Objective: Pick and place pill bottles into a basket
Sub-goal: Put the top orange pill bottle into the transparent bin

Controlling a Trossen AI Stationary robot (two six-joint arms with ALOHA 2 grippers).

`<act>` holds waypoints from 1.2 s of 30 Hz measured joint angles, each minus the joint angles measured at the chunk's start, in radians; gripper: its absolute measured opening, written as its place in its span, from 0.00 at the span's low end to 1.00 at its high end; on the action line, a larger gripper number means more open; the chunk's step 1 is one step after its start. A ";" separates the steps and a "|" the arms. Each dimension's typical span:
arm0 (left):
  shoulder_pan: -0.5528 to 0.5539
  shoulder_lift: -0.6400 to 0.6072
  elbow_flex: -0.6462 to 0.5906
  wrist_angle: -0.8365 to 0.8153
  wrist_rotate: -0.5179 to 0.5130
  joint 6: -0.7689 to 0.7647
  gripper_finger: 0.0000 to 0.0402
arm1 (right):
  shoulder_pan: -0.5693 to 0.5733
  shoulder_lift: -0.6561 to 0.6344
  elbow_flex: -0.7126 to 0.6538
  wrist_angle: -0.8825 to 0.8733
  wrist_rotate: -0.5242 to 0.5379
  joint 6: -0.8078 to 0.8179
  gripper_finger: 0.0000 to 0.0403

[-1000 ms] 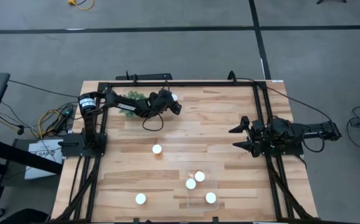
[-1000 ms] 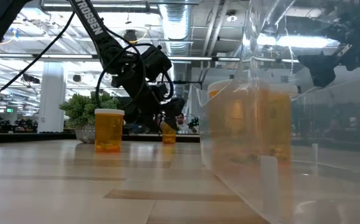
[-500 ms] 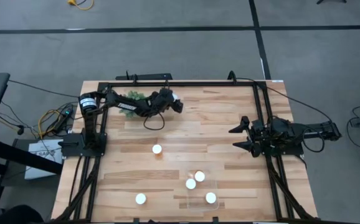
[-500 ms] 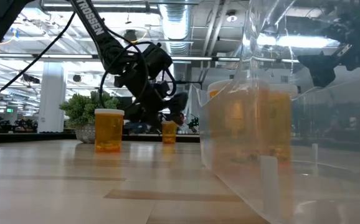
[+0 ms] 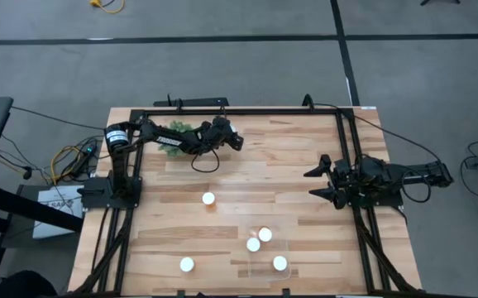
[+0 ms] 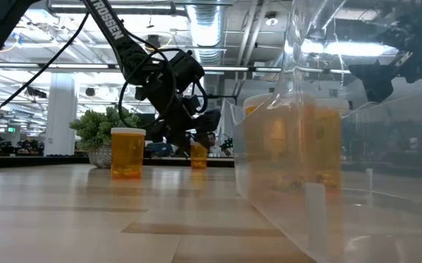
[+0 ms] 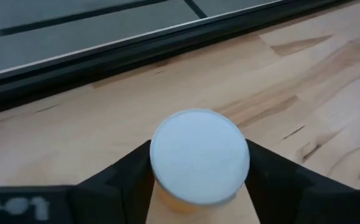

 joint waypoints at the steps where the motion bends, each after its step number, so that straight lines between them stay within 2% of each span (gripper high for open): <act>1: 0.000 0.000 0.000 0.000 0.000 0.000 0.50 | 0.000 0.000 0.000 0.000 0.000 0.000 0.77; 12: -0.011 0.000 0.000 -0.002 0.003 0.000 0.51 | 0.000 0.000 0.000 0.000 0.000 0.000 0.77; 22: -0.065 -0.001 0.010 0.005 0.012 -0.015 0.48 | 0.000 0.000 0.000 0.000 0.000 0.000 0.77; 36: -0.227 -0.052 0.238 -0.099 0.047 0.003 0.48 | 0.000 0.000 0.000 0.000 0.000 0.000 0.77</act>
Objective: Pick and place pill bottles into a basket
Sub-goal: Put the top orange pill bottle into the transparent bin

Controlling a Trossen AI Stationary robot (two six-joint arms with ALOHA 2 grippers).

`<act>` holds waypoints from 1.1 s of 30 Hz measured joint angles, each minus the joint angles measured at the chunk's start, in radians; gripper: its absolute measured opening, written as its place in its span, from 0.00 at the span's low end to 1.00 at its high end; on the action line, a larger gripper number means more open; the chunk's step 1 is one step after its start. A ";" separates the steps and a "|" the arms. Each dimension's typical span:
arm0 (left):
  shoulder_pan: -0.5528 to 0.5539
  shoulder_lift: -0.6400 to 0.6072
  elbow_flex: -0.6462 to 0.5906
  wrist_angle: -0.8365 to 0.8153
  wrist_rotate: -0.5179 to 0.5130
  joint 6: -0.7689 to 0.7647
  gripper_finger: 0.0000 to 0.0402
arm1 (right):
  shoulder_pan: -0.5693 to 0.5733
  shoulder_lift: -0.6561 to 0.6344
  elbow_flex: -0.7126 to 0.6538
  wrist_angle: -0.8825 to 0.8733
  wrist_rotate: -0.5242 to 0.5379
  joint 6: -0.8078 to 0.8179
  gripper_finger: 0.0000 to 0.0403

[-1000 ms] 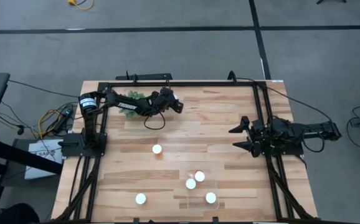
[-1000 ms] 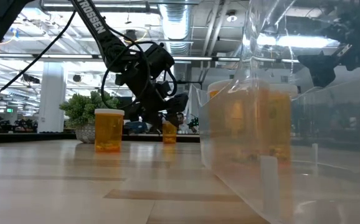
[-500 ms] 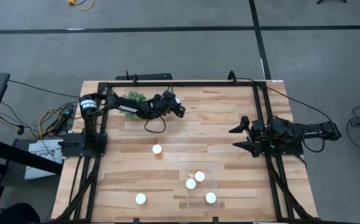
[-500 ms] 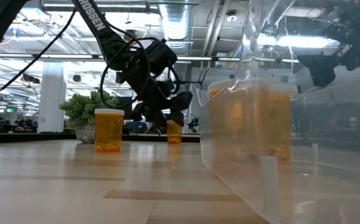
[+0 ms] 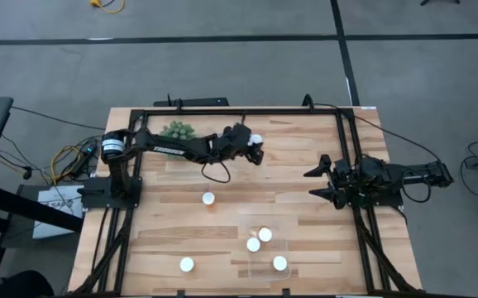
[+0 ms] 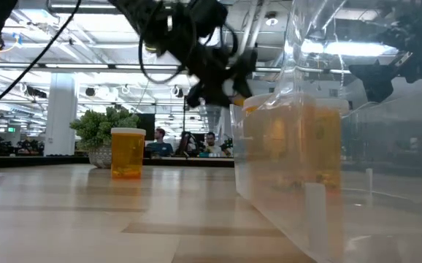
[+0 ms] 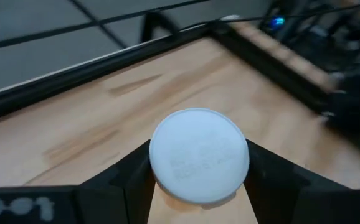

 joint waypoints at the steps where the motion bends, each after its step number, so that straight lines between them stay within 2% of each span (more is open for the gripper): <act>1: -0.018 -0.004 0.017 -0.007 0.000 0.004 0.48 | 0.000 0.000 0.000 0.000 0.000 0.000 0.77; 12: -0.278 -0.014 0.171 -0.050 0.016 -0.034 0.49 | 0.000 0.000 0.000 0.000 0.000 0.000 0.77; 25: -0.506 -0.013 0.175 -0.070 0.007 -0.115 0.49 | 0.000 0.000 0.000 0.000 0.000 0.000 0.77; 33: -0.576 0.092 0.174 0.030 0.075 -0.153 0.49 | 0.000 0.000 0.000 0.000 0.000 0.000 0.77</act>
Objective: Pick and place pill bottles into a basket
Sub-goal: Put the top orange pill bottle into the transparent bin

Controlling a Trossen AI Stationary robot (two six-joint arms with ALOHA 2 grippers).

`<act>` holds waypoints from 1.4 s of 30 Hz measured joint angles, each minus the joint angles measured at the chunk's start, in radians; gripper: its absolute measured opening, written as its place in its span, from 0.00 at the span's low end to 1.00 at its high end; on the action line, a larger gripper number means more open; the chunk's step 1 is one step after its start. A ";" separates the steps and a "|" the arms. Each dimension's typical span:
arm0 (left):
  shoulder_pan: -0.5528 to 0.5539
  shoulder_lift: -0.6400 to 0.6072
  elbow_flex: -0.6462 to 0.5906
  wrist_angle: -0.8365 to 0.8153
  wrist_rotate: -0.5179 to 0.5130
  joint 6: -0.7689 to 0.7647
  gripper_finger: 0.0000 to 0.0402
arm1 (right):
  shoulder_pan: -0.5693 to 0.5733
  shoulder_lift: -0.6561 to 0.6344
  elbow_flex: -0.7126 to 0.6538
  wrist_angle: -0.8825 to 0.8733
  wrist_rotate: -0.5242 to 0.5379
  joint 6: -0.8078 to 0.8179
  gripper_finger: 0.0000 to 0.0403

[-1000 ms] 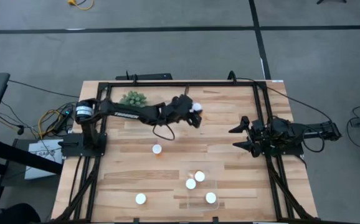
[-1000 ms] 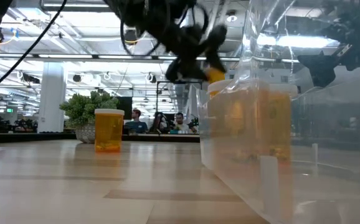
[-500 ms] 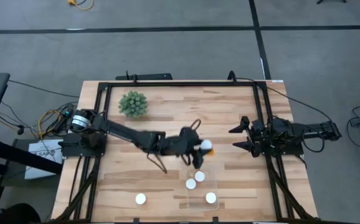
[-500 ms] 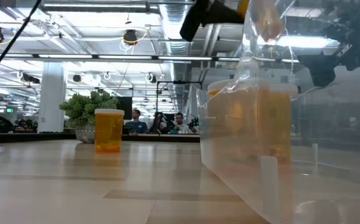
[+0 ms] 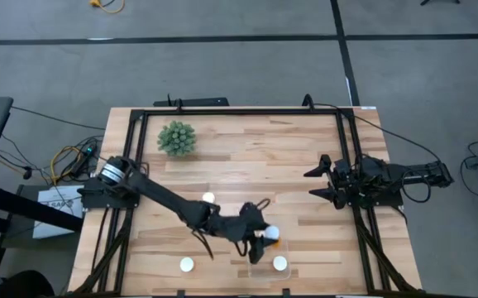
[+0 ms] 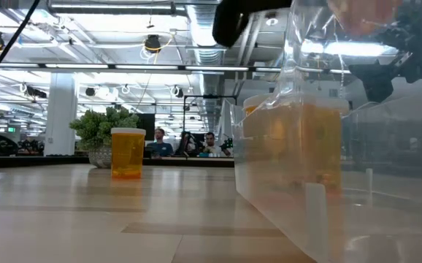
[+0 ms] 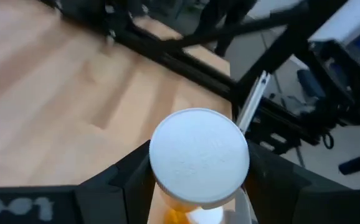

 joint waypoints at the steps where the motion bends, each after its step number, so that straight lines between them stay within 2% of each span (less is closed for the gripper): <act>1: -0.005 0.016 0.000 0.014 0.000 -0.008 0.49 | 0.000 0.000 0.000 0.000 0.000 0.000 0.77; 6: -0.025 0.071 0.020 0.034 0.017 -0.028 0.49 | 0.000 0.000 0.000 0.000 0.000 0.000 0.77; 10: -0.032 0.121 0.079 0.016 0.060 0.032 0.49 | 0.000 0.000 0.000 0.000 0.000 0.000 0.77; 17: -0.032 0.159 0.167 -0.138 0.031 0.145 0.49 | 0.000 0.000 0.000 0.000 0.000 0.000 0.77; 20: -0.027 0.157 0.169 -0.167 -0.018 0.186 0.49 | 0.000 0.000 0.000 0.000 0.000 0.000 0.77; 42: 0.049 0.155 0.165 -0.223 0.012 0.273 0.49 | 0.000 0.000 0.000 0.000 0.000 0.000 0.77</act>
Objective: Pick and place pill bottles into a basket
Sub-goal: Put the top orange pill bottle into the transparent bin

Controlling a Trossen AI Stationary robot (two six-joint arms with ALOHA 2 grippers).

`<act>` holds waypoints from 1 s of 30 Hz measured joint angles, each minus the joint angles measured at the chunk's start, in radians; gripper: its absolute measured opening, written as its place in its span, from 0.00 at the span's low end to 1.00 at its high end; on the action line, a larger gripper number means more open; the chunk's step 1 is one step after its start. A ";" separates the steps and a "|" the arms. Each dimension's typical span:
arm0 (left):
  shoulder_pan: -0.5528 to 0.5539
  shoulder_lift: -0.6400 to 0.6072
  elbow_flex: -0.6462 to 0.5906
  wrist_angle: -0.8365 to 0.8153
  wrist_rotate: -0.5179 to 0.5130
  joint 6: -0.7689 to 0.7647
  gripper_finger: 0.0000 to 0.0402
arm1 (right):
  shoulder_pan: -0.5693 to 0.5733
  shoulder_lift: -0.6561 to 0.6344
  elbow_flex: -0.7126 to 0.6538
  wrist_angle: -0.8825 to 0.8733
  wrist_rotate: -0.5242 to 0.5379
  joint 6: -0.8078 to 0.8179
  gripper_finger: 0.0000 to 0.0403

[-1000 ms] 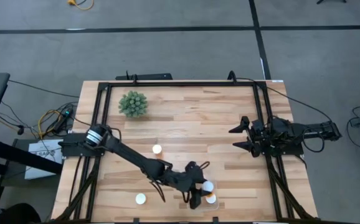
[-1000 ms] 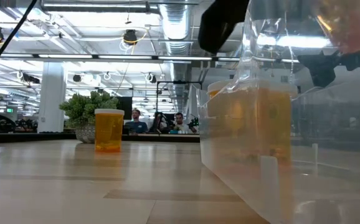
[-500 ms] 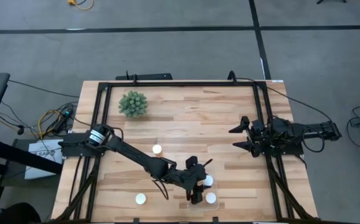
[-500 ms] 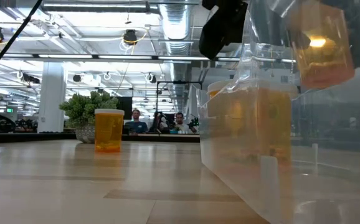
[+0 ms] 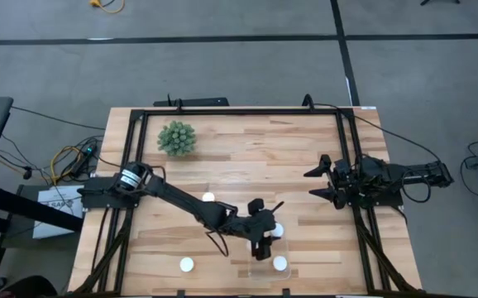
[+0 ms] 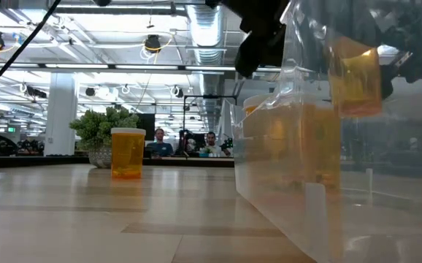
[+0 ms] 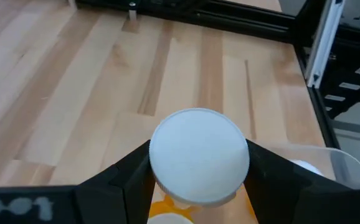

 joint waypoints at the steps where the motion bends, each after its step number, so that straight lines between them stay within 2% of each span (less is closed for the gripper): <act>1: 0.003 0.000 0.000 0.005 0.009 -0.003 0.49 | 0.000 0.000 0.000 0.000 0.000 0.000 0.77; 12: -0.013 0.000 0.018 0.035 0.077 -0.012 0.49 | 0.000 0.000 0.000 0.000 0.000 0.000 0.77; 30: -0.023 0.026 0.016 0.033 0.063 0.056 0.49 | 0.000 0.000 0.000 0.000 0.000 0.000 0.77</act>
